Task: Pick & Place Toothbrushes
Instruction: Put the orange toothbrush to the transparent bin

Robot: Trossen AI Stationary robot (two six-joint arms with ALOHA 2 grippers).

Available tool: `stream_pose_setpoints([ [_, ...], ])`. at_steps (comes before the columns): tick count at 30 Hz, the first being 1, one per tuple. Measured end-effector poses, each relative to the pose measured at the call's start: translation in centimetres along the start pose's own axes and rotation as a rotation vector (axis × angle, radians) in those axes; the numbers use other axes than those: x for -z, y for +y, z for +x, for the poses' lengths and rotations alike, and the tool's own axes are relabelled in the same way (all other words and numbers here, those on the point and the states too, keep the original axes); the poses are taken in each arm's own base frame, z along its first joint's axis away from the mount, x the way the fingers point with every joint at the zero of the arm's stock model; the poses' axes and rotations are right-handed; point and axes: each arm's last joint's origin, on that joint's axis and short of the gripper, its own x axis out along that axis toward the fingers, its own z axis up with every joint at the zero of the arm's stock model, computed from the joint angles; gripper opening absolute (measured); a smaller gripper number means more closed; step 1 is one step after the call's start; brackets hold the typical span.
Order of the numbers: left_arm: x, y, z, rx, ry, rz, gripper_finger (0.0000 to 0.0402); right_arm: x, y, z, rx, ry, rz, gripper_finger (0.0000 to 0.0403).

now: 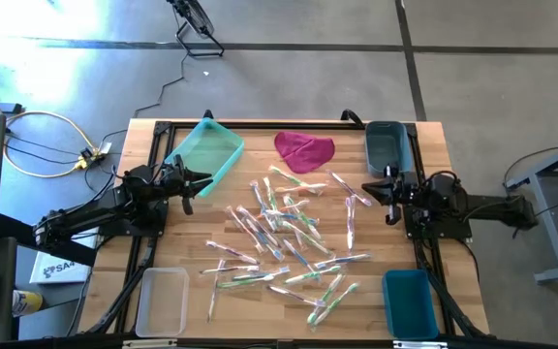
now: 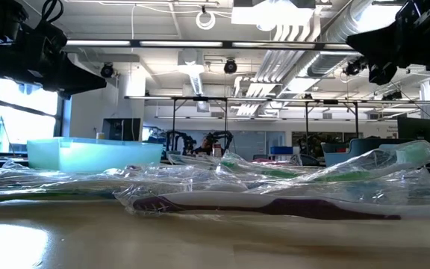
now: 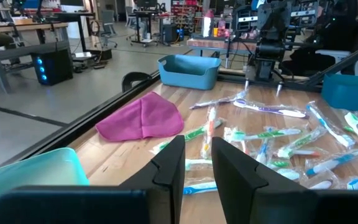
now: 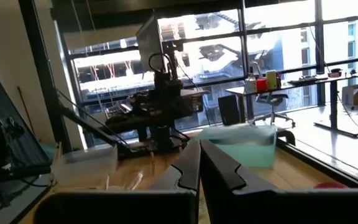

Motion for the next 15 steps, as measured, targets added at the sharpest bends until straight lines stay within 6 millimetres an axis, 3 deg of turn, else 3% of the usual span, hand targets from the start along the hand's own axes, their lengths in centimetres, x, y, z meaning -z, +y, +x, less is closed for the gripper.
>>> stream_pose_setpoints([
  [6,0.0,0.0,0.0,0.000,0.000,0.000,0.0074,-0.4,0.3,0.9,-0.011,0.022,-0.023,0.0003],
  [15,0.0,0.0,0.0,0.000,0.000,0.000,0.0074,-3.2,0.9,3.7,-0.007,0.096,-0.071,0.0002],
])
